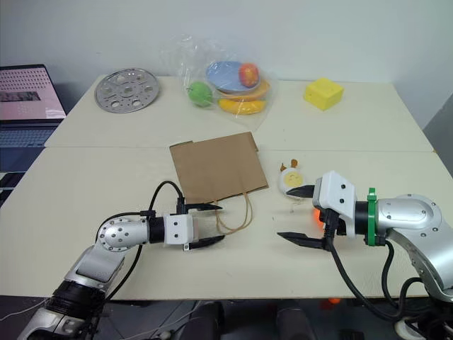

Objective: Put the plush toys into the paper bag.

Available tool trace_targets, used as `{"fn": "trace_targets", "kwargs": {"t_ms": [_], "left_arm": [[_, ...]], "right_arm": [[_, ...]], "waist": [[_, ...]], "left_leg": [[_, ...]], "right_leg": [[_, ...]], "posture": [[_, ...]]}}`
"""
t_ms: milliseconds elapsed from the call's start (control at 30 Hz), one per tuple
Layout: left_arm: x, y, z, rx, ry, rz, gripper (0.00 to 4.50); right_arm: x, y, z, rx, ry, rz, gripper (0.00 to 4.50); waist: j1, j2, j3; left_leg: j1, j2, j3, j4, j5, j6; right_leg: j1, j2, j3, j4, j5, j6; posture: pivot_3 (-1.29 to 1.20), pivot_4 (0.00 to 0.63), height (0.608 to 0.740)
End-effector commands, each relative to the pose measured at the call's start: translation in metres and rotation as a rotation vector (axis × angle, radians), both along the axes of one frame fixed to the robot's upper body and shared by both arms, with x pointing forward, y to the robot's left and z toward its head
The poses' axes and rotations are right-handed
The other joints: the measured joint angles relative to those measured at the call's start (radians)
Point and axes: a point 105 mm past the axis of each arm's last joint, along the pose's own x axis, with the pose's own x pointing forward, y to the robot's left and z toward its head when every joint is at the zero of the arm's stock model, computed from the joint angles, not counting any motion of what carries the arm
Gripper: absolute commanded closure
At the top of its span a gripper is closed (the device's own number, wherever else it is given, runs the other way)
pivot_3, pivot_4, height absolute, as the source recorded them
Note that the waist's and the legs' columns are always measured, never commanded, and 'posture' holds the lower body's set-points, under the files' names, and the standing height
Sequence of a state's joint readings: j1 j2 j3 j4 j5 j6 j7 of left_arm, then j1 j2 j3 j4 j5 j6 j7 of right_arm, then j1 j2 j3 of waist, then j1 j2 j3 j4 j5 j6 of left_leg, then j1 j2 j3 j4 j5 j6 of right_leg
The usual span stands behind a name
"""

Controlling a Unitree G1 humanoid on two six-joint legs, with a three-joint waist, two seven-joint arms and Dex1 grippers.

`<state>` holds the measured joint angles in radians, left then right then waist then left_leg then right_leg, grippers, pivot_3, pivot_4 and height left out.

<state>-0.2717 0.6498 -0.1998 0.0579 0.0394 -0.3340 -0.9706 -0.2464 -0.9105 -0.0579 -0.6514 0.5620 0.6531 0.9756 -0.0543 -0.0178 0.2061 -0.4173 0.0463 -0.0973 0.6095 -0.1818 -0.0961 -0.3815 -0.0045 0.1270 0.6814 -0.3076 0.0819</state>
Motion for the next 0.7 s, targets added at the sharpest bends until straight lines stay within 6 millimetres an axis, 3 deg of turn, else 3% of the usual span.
{"fn": "trace_targets", "kwargs": {"t_ms": [33,300,400,700], "left_arm": [[0.0016,-0.0065,0.0064,-0.020,-0.027,-0.020,0.77],[0.0049,-0.0116,0.0152,-0.076,0.006,-0.025,0.77],[0.0038,-0.0118,0.0142,-0.072,0.017,-0.036,1.29],[0.0031,-0.0120,0.0130,-0.091,0.061,-0.038,4.18]], "right_arm": [[-0.0068,0.0018,0.0103,0.004,-0.037,0.027,0.00],[-0.0133,0.0009,0.0101,0.015,-0.012,0.045,0.00],[-0.0139,0.0001,0.0095,0.014,-0.009,0.043,0.00],[-0.0142,0.0000,0.0085,0.017,-0.004,0.043,0.00]], "waist": [[0.000,0.000,0.000],[0.000,0.000,0.000],[0.000,0.000,0.000],[0.000,0.000,0.000]], "left_leg": [[0.000,0.000,0.000,0.000,0.000,0.000],[0.000,0.000,-0.002,0.000,0.000,0.000],[0.000,0.000,-0.002,0.000,0.000,0.000],[0.000,0.000,-0.003,0.000,0.000,0.000]], "right_leg": [[0.000,0.000,0.000,0.000,0.000,0.000],[0.001,0.000,-0.001,0.000,0.000,0.000],[0.001,0.000,-0.001,0.000,0.000,0.001],[0.001,0.000,-0.001,0.000,0.000,0.001]], "posture": [[0.00,0.150,0.740],[0.00,0.150,0.740],[0.00,0.150,0.740],[0.00,0.150,0.740]]}}
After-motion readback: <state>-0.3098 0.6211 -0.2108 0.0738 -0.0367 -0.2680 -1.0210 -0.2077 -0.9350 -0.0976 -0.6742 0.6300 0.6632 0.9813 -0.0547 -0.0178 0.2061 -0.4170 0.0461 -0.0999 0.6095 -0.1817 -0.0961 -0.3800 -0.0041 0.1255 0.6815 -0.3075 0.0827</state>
